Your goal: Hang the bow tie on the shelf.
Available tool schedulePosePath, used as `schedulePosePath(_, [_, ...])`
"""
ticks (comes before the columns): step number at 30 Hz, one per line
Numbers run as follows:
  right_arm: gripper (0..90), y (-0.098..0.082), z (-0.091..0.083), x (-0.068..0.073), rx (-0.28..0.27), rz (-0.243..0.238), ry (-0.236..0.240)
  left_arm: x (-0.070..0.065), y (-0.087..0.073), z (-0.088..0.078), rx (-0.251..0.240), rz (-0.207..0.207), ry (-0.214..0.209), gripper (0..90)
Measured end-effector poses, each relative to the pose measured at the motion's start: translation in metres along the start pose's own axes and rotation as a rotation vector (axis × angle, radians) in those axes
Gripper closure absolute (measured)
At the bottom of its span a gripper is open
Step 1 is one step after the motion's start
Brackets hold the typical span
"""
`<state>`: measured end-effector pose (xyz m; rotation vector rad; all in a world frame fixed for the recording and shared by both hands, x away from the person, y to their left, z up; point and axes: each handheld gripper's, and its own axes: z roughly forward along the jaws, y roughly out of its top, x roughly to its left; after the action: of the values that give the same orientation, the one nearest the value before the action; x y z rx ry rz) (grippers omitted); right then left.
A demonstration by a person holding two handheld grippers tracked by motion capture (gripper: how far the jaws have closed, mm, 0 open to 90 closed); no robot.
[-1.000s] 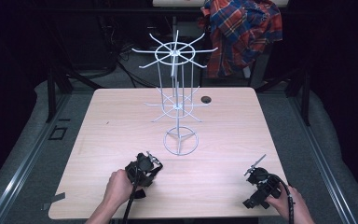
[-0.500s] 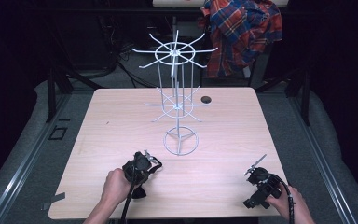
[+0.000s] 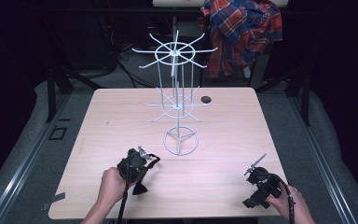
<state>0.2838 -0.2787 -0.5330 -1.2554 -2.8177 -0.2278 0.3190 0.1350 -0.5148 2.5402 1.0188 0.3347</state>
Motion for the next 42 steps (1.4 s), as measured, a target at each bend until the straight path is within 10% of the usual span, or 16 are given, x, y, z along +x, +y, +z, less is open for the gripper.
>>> schedulePosePath(17, [9.8,0.003,-0.001,0.003,-0.011,-0.011,0.0,0.009,-0.002,-0.028,-0.174,-0.082,-0.051,87.7])
schedulePosePath(42, [9.8,0.012,0.004,0.004,-0.022,-0.025,0.014,0.04,-0.008,-0.072,-0.44,-0.221,0.018,87.9])
